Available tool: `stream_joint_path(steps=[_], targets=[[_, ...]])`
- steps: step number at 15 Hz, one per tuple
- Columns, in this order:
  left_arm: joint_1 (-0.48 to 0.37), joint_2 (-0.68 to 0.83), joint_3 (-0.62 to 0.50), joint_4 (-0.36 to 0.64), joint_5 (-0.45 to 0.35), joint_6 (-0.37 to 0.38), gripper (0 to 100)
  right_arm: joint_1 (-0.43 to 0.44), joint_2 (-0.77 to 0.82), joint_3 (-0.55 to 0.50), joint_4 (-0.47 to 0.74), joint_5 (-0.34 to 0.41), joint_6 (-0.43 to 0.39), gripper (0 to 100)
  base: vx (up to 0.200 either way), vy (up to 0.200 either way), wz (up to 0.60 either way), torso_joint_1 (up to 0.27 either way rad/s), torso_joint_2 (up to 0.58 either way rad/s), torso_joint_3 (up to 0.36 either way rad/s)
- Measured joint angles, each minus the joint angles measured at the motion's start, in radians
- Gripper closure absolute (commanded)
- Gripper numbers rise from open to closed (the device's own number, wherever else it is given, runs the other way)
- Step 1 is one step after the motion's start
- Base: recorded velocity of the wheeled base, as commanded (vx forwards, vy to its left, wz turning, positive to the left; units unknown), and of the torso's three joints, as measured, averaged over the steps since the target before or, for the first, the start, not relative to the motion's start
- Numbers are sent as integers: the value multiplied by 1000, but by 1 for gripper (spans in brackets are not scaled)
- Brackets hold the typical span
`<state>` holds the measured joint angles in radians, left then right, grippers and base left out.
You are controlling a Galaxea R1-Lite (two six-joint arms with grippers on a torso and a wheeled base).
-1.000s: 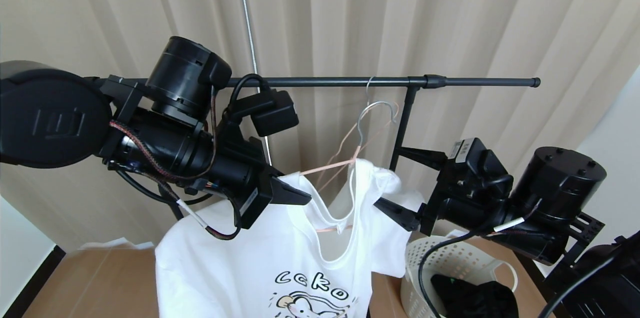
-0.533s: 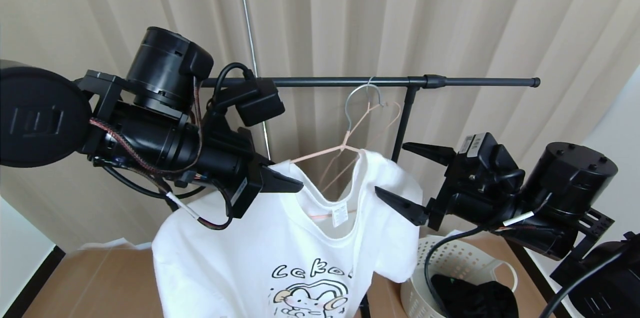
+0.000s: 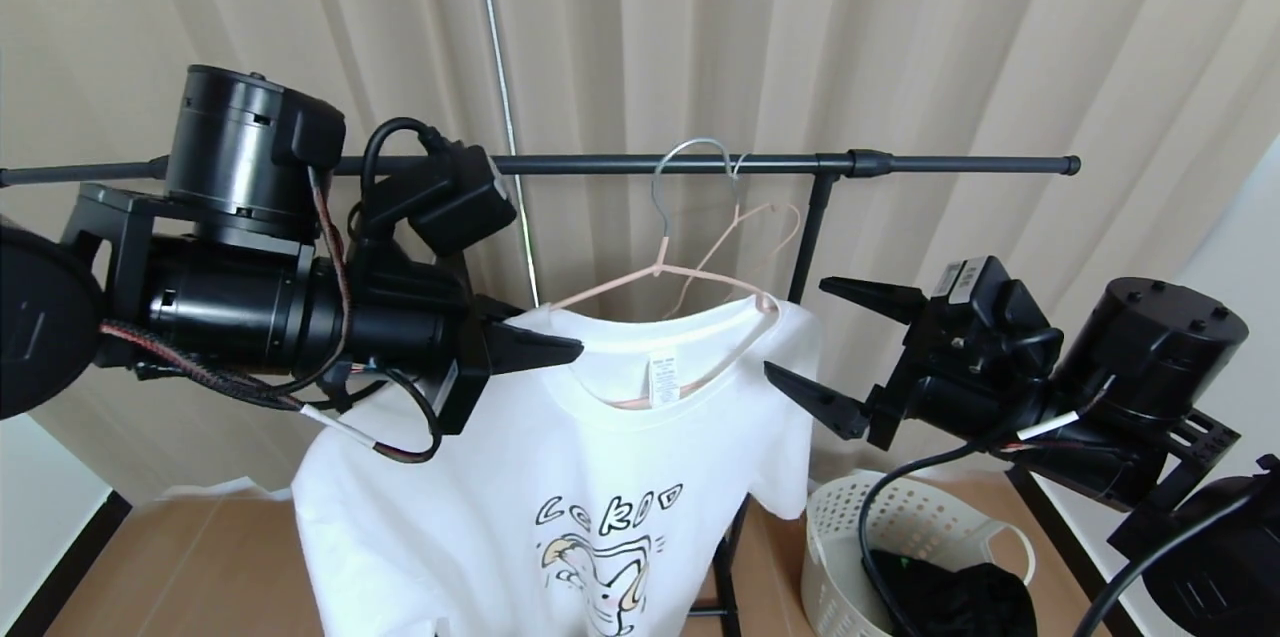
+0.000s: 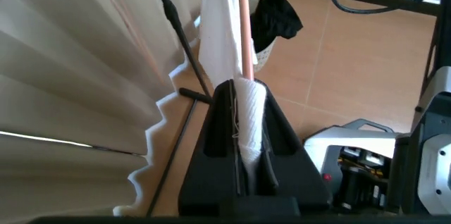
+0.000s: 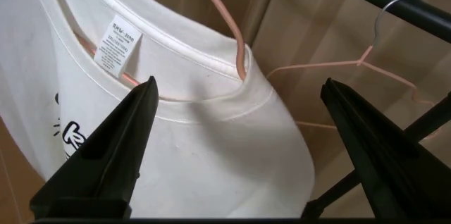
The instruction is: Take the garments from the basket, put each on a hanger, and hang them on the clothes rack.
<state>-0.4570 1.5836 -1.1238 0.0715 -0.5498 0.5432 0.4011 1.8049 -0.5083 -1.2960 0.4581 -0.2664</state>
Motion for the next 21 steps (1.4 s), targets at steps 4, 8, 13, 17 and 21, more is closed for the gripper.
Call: stream_joint_path(steps=[4, 8, 13, 17, 21], targets=[[26, -64, 175, -242, 1, -1, 100, -18, 12, -10, 8, -1, -4, 0, 0, 0, 0, 0, 0, 0], [47, -132, 332, -416, 36, -4, 100, -36, 44, -19, 9, -2, -27, 0, 0, 0, 0, 0, 0, 0], [73, -196, 421, -443, 44, -6, 100, -62, 87, -22, 9, -3, -97, 0, 0, 0, 0, 0, 0, 0], [83, -232, 442, -443, 44, -6, 100, -67, 124, -16, 7, -4, -137, 0, 0, 0, 0, 0, 0, 0], [86, -245, 446, -442, 45, -6, 100, -67, 152, -11, 6, -4, -182, 0, 0, 0, 0, 0, 0, 0]])
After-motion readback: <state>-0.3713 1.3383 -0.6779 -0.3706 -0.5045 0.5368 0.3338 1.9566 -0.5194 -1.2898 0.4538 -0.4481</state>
